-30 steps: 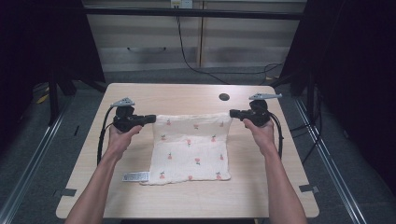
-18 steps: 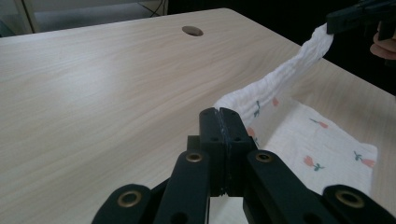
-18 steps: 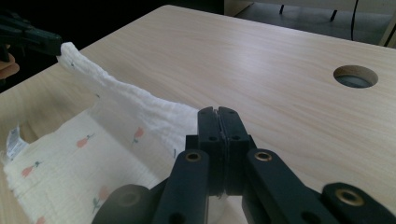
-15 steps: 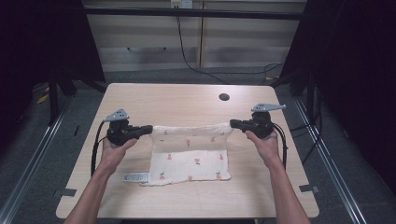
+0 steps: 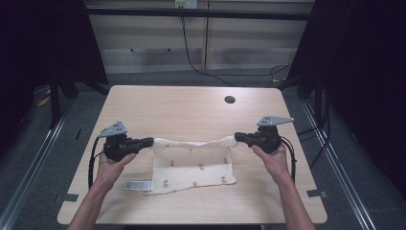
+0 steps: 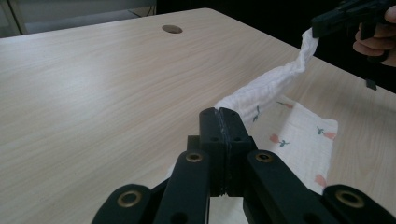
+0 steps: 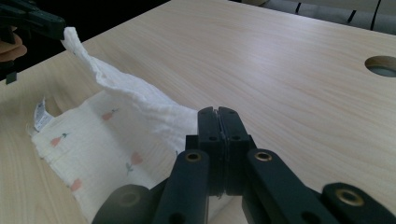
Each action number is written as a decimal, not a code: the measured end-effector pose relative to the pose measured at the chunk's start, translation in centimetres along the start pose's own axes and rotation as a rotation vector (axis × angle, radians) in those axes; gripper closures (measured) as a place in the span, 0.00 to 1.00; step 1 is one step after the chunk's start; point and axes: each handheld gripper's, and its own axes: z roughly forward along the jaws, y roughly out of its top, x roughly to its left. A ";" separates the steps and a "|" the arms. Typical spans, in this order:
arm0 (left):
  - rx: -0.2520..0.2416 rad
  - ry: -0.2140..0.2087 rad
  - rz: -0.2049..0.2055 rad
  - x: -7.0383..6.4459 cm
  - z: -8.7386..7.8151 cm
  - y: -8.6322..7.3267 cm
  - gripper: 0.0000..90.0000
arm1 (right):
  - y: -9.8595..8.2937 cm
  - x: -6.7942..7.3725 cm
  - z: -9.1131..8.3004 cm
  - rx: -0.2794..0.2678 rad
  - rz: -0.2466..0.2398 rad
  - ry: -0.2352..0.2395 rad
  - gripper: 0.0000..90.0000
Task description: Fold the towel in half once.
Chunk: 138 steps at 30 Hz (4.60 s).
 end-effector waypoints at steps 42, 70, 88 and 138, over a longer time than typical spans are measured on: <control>0.231 -0.065 0.059 -3.6 0.1 -7.0 0.98 | -8.2 3.6 -0.2 0.180 -0.003 0.020 0.99; 0.303 -0.038 0.038 -3.9 2.5 -7.5 0.77 | -7.4 4.3 4.1 0.258 -0.039 0.053 0.81; 0.315 -0.063 0.088 -5.2 2.2 -7.9 0.79 | -8.0 4.4 0.4 0.222 -0.026 -0.039 0.75; 0.272 -0.066 -0.054 1.3 6.0 -5.3 0.96 | -6.2 -0.6 4.5 0.211 0.044 0.019 0.98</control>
